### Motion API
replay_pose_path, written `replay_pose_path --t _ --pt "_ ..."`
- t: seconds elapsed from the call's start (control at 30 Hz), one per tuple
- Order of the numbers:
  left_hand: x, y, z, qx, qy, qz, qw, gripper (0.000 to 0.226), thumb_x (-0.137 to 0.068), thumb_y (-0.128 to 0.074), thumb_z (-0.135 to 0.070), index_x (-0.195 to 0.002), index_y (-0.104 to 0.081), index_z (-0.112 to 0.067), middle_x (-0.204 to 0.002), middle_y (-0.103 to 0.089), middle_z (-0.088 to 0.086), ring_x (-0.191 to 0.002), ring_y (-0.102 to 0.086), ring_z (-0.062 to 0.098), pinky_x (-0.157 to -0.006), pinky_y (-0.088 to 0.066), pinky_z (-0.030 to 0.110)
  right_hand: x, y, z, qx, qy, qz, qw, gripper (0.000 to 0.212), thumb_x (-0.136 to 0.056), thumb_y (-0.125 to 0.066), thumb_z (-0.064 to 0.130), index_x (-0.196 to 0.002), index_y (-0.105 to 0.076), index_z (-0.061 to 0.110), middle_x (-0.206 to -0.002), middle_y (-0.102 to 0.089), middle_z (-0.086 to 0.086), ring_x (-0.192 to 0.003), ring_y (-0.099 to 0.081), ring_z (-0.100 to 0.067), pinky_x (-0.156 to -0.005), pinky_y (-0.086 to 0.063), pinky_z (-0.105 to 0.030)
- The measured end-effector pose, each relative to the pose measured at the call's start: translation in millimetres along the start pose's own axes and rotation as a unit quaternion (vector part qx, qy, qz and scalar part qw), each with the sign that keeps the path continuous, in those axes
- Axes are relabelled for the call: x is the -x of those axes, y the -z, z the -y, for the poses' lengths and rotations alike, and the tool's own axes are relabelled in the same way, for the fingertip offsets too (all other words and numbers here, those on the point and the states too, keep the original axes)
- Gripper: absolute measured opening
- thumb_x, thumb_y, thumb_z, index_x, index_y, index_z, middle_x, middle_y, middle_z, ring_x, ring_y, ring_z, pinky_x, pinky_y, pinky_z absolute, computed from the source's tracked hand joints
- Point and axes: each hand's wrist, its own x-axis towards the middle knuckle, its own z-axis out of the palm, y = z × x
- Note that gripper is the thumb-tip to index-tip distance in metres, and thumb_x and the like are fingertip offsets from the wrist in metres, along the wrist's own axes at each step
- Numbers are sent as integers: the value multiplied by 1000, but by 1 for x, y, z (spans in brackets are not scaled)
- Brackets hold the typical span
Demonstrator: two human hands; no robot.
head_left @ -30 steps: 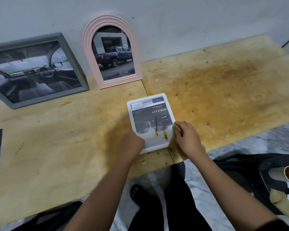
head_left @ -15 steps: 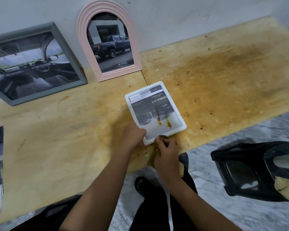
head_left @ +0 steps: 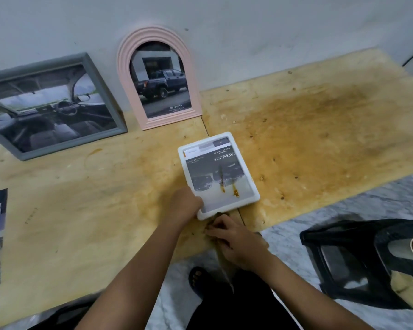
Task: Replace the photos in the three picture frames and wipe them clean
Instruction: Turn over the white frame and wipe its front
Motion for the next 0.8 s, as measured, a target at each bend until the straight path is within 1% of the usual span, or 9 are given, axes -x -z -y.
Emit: replay_pose_path --t 0.07,0.13,0.2,0.27,0.37,0.43,0.47,0.67,0.8 --pt "-1 2 7 -66 -9 -57 996 8 -84 -48 -12 -84 -56 -13 -77 -56 4 -60 -49 14 -48 -34 25 2 25 -15 -113 -48 -41 992 38 -79 -44 15 -106 -70 10 -99 -60 -3 -94 -55 -7 -79 -46 -19" --pt "-5 6 16 -91 -11 -120 989 16 -87 -42 -15 -94 -56 -16 -90 -60 6 -72 -53 19 -57 -37 27 3 50 -28 -166 -100 -138 971 35 -78 -47 13 -107 -68 15 -100 -57 7 -95 -52 10 -80 -40 -6" --pt "-9 9 24 -99 -11 -156 983 23 -91 -38 -16 -107 -55 -14 -105 -57 8 -91 -55 26 -68 -38 29 -5 73 -37 -171 -136 -240 946 32 -81 -47 12 -108 -63 20 -101 -56 7 -97 -49 14 -82 -36 -3" --pt "-11 8 28 -102 -10 -175 979 25 -94 -37 -15 -113 -51 -10 -112 -54 10 -101 -52 27 -73 -38 31 -27 89 -45 -160 -178 -270 933 29 -89 -48 9 -114 -62 16 -105 -54 2 -99 -49 8 -85 -35 -3" --pt "-8 2 30 -91 -9 -189 978 24 -96 -39 -16 -116 -49 -8 -117 -50 11 -105 -50 27 -74 -41 33 -74 101 -60 -89 -212 -220 948 33 -93 -46 3 -122 -59 12 -118 -51 -7 -113 -47 -18 -99 -39 -26" --pt "-7 1 29 -93 0 -192 977 26 -97 -38 -20 -119 -47 -9 -120 -49 10 -109 -49 27 -78 -44 35 -109 107 -61 -11 -150 -184 971 37 -87 -42 2 -118 -62 9 -119 -56 -12 -111 -50 -31 -96 -43 -47" --pt "-7 1 29 -97 5 -193 976 27 -98 -39 -20 -121 -47 -9 -121 -48 9 -111 -49 27 -80 -44 35 -126 108 -57 21 -116 -156 981 39 -84 -41 5 -115 -63 10 -119 -57 -10 -108 -51 -32 -91 -44 -50" --pt "-9 2 21 -68 51 -201 976 22 -96 -43 -20 -113 -52 -10 -114 -51 9 -101 -51 27 -74 -45 37 -221 83 -26 163 25 33 986 39 -91 -43 15 -129 -48 23 -137 -44 0 -118 -42 -26 -90 -37 -40" --pt "-11 2 18 -96 80 -178 976 33 -98 -38 -23 -131 -42 -17 -126 -48 8 -109 -49 30 -76 -44 37 -244 42 -36 249 62 154 954 47 -94 -40 19 -140 -32 26 -147 -32 0 -136 -27 -25 -103 -30 -42"
